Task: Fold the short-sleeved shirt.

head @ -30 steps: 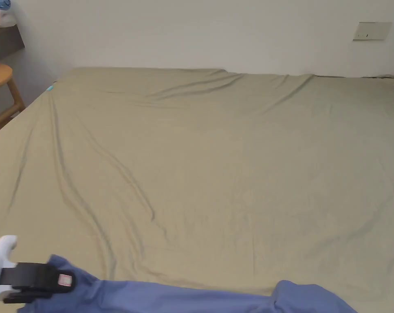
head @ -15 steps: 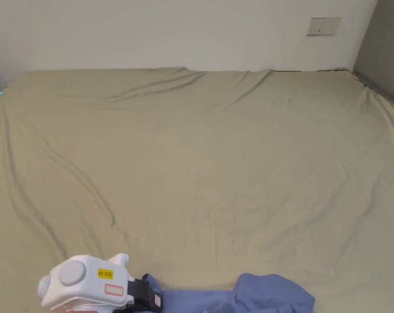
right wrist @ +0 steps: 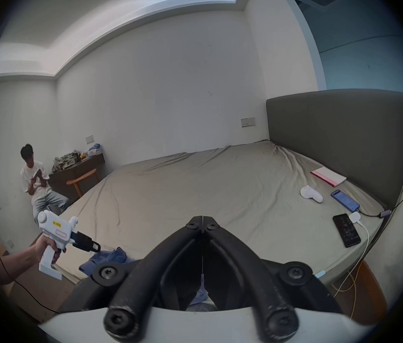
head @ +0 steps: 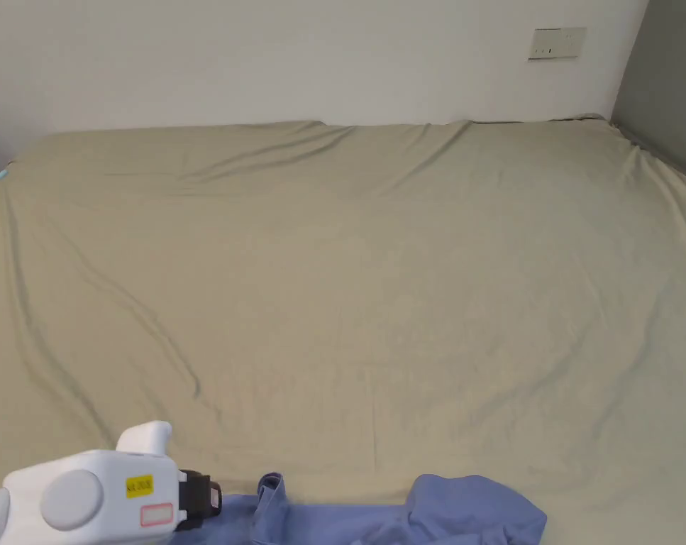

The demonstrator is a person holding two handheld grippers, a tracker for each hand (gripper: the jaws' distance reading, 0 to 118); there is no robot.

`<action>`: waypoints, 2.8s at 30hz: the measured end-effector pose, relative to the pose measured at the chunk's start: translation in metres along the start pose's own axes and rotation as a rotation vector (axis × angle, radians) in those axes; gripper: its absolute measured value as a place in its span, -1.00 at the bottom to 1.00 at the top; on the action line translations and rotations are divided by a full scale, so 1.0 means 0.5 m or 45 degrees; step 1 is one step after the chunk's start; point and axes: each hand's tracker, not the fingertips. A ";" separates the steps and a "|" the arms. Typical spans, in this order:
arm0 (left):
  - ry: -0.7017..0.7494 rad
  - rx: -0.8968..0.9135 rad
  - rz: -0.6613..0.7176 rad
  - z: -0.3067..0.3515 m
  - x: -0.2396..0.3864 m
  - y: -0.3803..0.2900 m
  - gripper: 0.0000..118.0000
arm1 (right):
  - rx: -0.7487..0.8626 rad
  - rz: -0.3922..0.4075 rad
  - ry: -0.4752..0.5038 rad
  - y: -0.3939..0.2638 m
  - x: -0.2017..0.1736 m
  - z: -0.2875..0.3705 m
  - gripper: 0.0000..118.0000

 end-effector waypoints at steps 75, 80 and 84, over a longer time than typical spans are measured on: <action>-0.235 -0.239 -0.322 -0.029 0.222 0.004 -0.65 | -0.064 0.152 0.008 0.032 -0.055 0.023 -1.00; -0.197 -0.409 -0.271 -0.204 0.269 -0.053 -0.65 | -0.057 0.135 -0.036 0.030 -0.030 0.049 -1.00; -0.359 -0.380 -0.085 -0.206 0.216 -0.029 -0.33 | -0.061 0.116 -0.059 0.022 -0.015 0.055 -1.00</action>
